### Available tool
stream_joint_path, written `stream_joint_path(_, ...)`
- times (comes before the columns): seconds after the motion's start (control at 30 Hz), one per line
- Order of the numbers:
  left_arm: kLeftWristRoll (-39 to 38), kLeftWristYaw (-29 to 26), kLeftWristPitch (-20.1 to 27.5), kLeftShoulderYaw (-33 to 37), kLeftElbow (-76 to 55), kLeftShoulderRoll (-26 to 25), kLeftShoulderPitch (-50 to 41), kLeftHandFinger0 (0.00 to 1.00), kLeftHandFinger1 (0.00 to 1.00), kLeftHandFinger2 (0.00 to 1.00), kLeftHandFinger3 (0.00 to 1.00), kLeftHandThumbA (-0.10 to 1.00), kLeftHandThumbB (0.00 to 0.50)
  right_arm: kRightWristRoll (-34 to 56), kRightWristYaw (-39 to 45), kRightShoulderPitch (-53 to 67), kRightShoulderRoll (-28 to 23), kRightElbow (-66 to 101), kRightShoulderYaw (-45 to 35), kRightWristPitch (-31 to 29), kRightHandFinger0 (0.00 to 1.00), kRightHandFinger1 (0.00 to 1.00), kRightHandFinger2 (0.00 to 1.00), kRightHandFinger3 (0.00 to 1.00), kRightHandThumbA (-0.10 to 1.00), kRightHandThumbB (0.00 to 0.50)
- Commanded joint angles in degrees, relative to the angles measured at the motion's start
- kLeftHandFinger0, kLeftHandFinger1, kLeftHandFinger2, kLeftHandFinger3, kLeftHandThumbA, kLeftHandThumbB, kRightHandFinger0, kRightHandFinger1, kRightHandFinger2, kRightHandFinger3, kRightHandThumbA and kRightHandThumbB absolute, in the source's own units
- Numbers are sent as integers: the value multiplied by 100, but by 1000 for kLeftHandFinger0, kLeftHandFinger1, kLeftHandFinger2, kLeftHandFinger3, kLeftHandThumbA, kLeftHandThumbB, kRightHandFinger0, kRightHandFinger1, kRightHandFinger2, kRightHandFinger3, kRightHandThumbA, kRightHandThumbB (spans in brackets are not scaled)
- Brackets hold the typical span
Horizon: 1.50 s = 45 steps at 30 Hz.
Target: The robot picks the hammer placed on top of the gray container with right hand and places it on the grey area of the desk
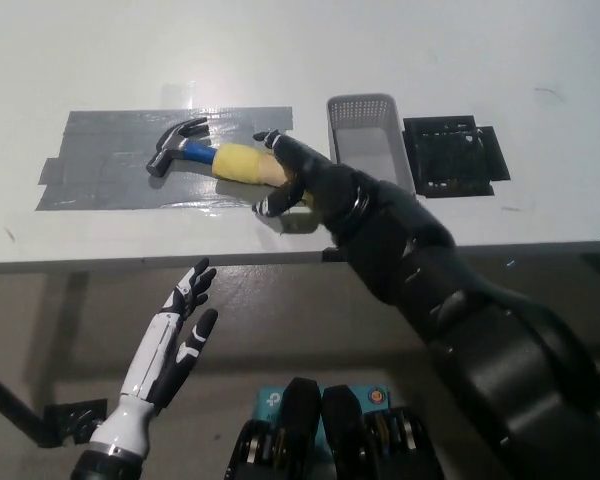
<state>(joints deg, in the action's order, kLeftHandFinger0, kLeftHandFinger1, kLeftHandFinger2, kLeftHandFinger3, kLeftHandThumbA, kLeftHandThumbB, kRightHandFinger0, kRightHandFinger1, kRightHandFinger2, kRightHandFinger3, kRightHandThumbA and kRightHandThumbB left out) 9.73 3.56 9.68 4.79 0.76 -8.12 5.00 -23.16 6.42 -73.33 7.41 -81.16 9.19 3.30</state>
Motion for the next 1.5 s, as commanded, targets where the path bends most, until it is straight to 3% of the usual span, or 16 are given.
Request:
stream_joint_path(0.0, 4, 55, 135, 19, -137, -63, 166, 1000, 1000, 1000, 1000, 945, 77, 2368, 2346, -1247, -179, 1030, -1623, 272, 1000, 1000, 1000, 1000, 1000, 500)
stream_joint_path(0.1, 34, 36, 146, 22, -107, -58, 181, 1000, 1000, 1000, 1000, 946, 87, 2336, 1315, -1184, -161, 1988, -1776, -197, 1000, 1000, 1000, 1000, 1000, 475)
stream_joint_path(0.17, 61, 36, 135, 16, -128, -86, 175, 1000, 1000, 1000, 1000, 952, 83, 2142, 931, -1166, -249, 2578, -1726, -423, 1000, 1000, 1000, 1000, 1000, 500)
stream_joint_path(0.2, 54, 30, 129, 11, -123, -78, 184, 1000, 1000, 1000, 1000, 952, 82, 2160, 863, -1133, -315, 3019, -1784, -258, 1000, 1000, 1000, 1000, 1000, 500)
stream_joint_path(0.33, 90, 3, 151, 18, -98, -63, 203, 1000, 1000, 1000, 1000, 950, 73, 1973, 823, -775, -716, 4613, -1719, -106, 1000, 1000, 1000, 1000, 1000, 493)
stream_joint_path(0.43, 46, 12, 107, 0, -110, -57, 190, 1000, 1000, 1000, 1000, 943, 77, 1759, 952, -131, -1066, 6441, -1603, 273, 1000, 1000, 1000, 1000, 1000, 449)
stream_joint_path(0.53, 26, -1, 128, -28, -90, -72, 170, 1000, 1000, 1000, 1000, 941, 84, 1666, 1082, 476, -1328, 7636, -1540, 301, 1000, 1000, 1000, 1000, 1000, 471)
stream_joint_path(0.67, 43, -49, 202, -76, 21, -110, 212, 1000, 1000, 1000, 1000, 944, 94, 2045, 1478, 1772, -1750, 9662, -1614, 804, 1000, 1000, 1000, 1000, 1000, 435)
stream_joint_path(0.83, -67, -61, 370, -64, 244, -31, 189, 1000, 1000, 1000, 1000, 950, 97, 2470, 1428, 3414, -2092, 11295, -1832, 648, 1000, 1000, 1000, 1000, 1000, 400)
stream_joint_path(0.97, -92, -96, 383, -61, 249, 34, -6, 1000, 1000, 1000, 1000, 943, 92, 2508, 1224, 4607, -2093, 12235, -1830, 544, 1000, 1000, 1000, 1000, 1000, 404)
stream_joint_path(1.03, -60, -145, 433, -69, 276, 47, -95, 1000, 1000, 1000, 1000, 941, 83, 2586, 1077, 5261, -1988, 12594, -1745, 371, 1000, 1000, 1000, 1000, 1000, 425)
stream_joint_path(1.07, -54, -153, 439, -68, 262, 52, -154, 1000, 1000, 1000, 1000, 940, 76, 2600, 1055, 5368, -1982, 12644, -1710, 351, 1000, 1000, 1000, 1000, 1000, 470)
stream_joint_path(1.1, -38, -166, 459, -66, 260, 51, -224, 1000, 1000, 1000, 1000, 940, 74, 2612, 953, 5731, -1835, 12740, -1622, 220, 1000, 1000, 1000, 1000, 1000, 432)
stream_joint_path(1.2, -31, -171, 481, -54, 269, 60, -375, 1000, 1000, 1000, 1000, 949, 79, 2778, 677, 6488, -1465, 12798, -1447, 29, 1000, 1000, 1000, 1000, 1000, 404)
stream_joint_path(1.3, -19, -202, 505, -50, 330, 92, -444, 1000, 1000, 1000, 1000, 958, 93, 3161, 511, 7119, -1113, 12407, -1324, -508, 1000, 1000, 1000, 1000, 1000, 341)
stream_joint_path(1.47, -21, -183, 502, -62, 287, 59, -557, 1000, 1000, 1000, 1000, 966, 96, 3167, 602, 7601, -904, 11746, -1128, -961, 1000, 1000, 1000, 1000, 1000, 313)
